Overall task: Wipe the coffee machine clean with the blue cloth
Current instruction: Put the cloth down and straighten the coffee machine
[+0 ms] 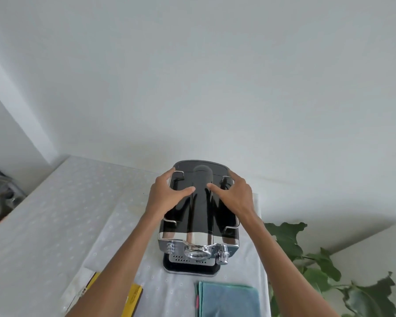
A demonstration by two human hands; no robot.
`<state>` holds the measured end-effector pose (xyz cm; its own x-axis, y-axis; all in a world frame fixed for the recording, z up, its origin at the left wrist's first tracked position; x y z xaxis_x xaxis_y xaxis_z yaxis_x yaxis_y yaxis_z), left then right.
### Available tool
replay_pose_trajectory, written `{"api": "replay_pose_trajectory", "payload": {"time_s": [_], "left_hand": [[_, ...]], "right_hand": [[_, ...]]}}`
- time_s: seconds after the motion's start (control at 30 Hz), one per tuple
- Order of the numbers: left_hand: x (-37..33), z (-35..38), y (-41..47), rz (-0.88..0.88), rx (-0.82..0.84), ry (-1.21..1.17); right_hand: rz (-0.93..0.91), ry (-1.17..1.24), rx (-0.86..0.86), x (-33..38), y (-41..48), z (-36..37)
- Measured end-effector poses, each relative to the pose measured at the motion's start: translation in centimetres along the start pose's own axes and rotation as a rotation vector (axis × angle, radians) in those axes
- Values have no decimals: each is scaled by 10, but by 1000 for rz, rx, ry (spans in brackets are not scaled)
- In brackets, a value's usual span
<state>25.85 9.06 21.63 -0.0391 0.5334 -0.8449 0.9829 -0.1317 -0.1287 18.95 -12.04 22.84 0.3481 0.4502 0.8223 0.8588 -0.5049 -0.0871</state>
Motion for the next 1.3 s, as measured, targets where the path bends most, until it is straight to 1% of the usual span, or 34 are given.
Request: {"api": "replay_pose_trajectory", "payload": {"time_s": [0.27, 0.37, 0.47, 0.57, 0.67, 0.73, 0.8, 0.93, 1.03, 1.1, 1.17, 1.27, 1.3], "left_hand": [[-11, 6, 12, -2, 25, 74], [-9, 5, 15, 2, 27, 130], [-10, 4, 15, 35, 12, 177], [-9, 3, 11, 82, -16, 286], [-6, -2, 4, 126, -58, 412], [-3, -2, -1, 152, -56, 549], [4, 2, -2, 167, -24, 614], [22, 5, -12, 140, 63, 532], [32, -7, -35, 179, 84, 467], [47, -25, -55, 255, 48, 474], [80, -47, -75, 292, 10, 528], [143, -82, -103, 228, -12, 554], [163, -91, -112, 206, -11, 570]], "right_hand": [[10, -30, 6, -9, 9, -3], [-6, -118, 16, -9, 11, 2], [-40, -257, -22, -8, 6, 5], [-75, -364, -64, -11, 0, 8], [-103, -413, -72, -12, -5, 10], [-158, -440, -100, -13, -10, 11], [-209, -479, -115, -14, -15, 14], [-230, -460, -75, -13, -37, 20], [-385, -443, -89, -2, -70, 34], [-500, -429, -99, 5, -96, 55], [-570, -407, -122, 7, -122, 80], [-627, -394, -193, 13, -151, 110], [-647, -374, -188, 17, -160, 121]]}}
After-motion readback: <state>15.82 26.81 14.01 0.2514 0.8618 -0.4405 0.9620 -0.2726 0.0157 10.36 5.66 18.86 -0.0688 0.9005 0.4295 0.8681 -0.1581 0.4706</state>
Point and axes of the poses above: each hand's wrist, its own y-axis towards the middle knuckle, its own z-axis out of the palm, x = y × z, the point moved 6 cm from there along y, towards the middle knuckle, and after that the axes turned 5 degrees about y, right-handed, at the moved point
